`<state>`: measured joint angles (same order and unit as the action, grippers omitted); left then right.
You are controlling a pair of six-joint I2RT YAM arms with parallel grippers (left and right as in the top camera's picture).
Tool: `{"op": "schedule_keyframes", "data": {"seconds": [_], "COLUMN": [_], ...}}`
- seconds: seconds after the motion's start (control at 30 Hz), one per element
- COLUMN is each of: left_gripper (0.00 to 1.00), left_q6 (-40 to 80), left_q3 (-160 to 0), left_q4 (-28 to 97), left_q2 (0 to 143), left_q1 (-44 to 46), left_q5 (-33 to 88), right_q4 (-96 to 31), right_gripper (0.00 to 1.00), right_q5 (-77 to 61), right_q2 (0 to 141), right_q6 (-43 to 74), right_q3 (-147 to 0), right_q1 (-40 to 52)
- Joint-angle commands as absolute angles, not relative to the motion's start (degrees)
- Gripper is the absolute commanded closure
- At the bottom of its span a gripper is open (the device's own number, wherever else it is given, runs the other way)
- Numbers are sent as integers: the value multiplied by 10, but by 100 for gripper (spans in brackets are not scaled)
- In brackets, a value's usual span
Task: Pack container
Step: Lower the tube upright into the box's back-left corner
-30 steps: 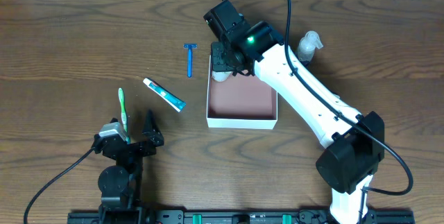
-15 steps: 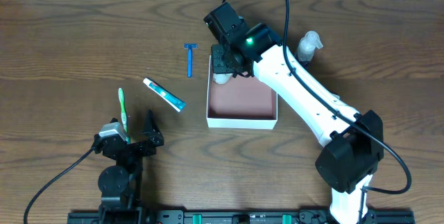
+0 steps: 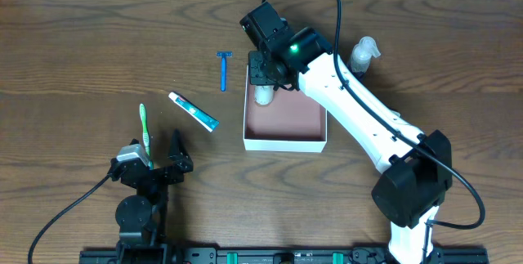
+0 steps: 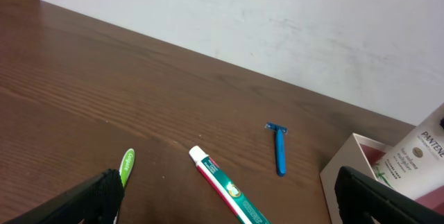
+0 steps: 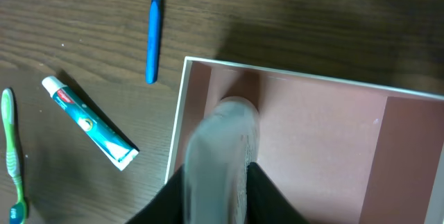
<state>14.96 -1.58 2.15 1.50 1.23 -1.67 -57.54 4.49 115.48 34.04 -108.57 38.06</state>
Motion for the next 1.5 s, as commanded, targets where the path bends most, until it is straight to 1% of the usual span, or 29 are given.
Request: {"op": "schedule_keyframes", "data": {"seconds": [0.0,0.1,0.57,0.83,1.13,1.47], "left_gripper": [2,2,2,2,2,2], "left_q6": [144,144,144,144,144,144], "left_q3": [-2,-2,-2,-2,-2,-2], "left_q4": [40,40,40,40,40,40], "left_q2": [15,15,15,15,15,15], "left_q1": [10,10,10,10,10,10], "left_q5": [-21,-21,-21,-21,-21,-21], "right_q4": [-576,-575,-558,-559,-560,-559], "right_gripper": [72,71,68,69,70,70], "right_q5": [52,52,45,46,58,58], "right_q2": [1155,1155,1155,1155,1155,1155], "right_q6": [342,342,345,396,491,538], "right_q3": [-1089,-1089,-1089,-1089,-1089,-1089], "right_q1": [387,387,387,387,388,388]}}
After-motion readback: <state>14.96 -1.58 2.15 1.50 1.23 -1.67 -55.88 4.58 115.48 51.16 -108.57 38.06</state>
